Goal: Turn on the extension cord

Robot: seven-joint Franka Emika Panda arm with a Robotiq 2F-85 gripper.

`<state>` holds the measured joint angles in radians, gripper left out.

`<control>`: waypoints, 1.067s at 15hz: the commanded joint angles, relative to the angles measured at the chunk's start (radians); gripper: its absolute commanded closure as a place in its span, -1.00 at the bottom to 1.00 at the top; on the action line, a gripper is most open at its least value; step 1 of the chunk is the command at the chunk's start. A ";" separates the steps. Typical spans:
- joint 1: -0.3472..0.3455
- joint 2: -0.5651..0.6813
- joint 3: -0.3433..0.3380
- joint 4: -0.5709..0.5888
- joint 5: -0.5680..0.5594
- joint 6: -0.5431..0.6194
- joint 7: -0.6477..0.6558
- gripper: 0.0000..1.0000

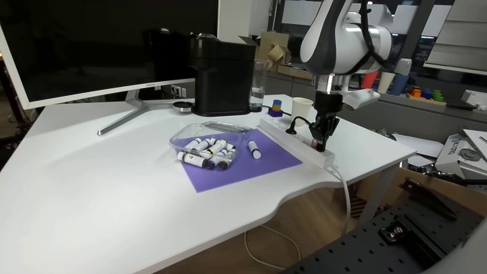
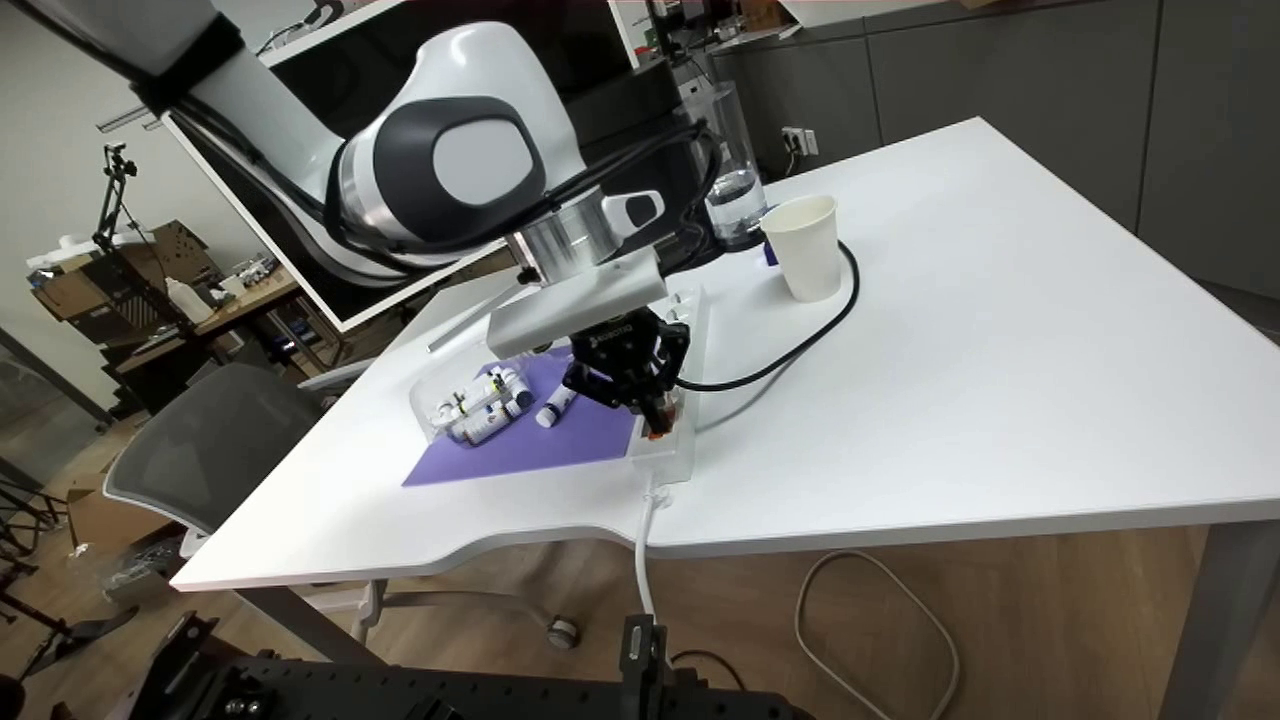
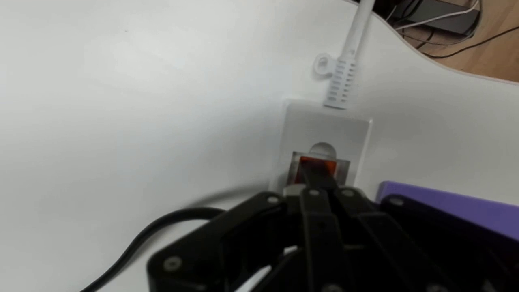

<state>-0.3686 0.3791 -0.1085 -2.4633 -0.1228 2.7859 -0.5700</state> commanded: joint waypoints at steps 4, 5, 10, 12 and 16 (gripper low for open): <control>-0.134 0.127 0.092 0.148 0.217 -0.135 -0.189 1.00; -0.129 0.135 0.083 0.166 0.229 -0.162 -0.187 1.00; -0.122 0.132 0.070 0.205 0.274 -0.250 -0.200 1.00; -0.116 0.091 0.069 0.178 0.276 -0.252 -0.212 1.00; -0.084 -0.038 0.052 0.063 0.240 -0.190 -0.230 1.00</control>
<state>-0.4860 0.4345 -0.0359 -2.3144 0.1347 2.5490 -0.7868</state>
